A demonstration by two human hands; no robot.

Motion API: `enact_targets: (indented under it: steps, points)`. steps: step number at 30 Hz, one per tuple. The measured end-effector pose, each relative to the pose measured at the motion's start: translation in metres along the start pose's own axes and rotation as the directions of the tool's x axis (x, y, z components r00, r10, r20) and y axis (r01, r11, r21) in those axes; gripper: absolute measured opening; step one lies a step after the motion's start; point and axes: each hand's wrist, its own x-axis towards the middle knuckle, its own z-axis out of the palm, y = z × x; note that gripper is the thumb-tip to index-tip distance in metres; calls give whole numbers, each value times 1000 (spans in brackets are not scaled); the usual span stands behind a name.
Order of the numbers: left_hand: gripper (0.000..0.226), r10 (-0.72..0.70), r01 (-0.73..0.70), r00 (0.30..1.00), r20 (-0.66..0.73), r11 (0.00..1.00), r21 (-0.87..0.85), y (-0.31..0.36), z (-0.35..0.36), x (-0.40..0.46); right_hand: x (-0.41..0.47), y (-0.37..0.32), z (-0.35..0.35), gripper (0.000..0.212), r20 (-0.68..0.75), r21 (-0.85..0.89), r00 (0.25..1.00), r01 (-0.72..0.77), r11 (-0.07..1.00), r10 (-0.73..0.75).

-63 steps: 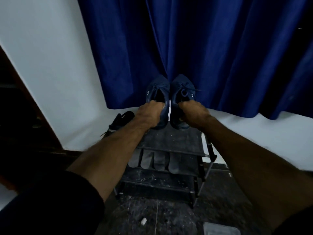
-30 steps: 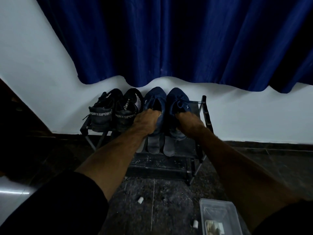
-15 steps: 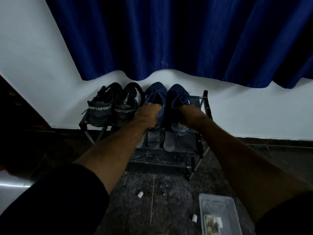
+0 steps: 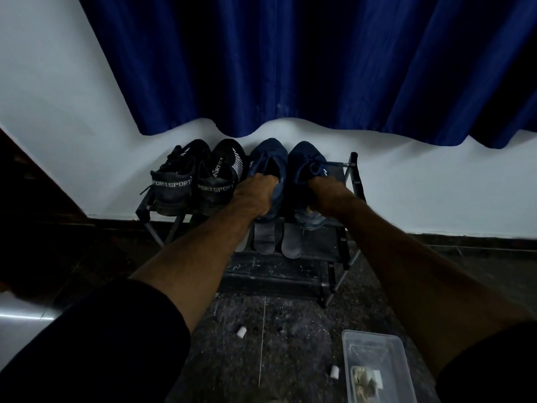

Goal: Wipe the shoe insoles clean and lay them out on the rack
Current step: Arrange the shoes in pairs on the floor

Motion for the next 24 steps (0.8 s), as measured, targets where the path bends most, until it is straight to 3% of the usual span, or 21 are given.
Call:
enact_targets:
  steps: [7, 13, 20, 24]
  points:
    - [44, 48, -50, 994, -97, 998, -23, -3, 9, -11, -4, -3, 5, 49, -34, -29, 999, -20, 999, 19]
    - [75, 94, -101, 984, -154, 994, -38, -15, 20, -27, -13, -12, 15, 61, -138, -107, 990, -58, 992, 43]
    - [73, 120, -127, 972, -201, 992, -20, -40, 6, -56, -29, -39, 18, 79, -267, -116, 961, -108, 987, 74]
    - [66, 113, -122, 968, -226, 992, -28, -64, -7, -78, -38, -65, 11, 67, -355, -136, 935, -37, 990, -14]
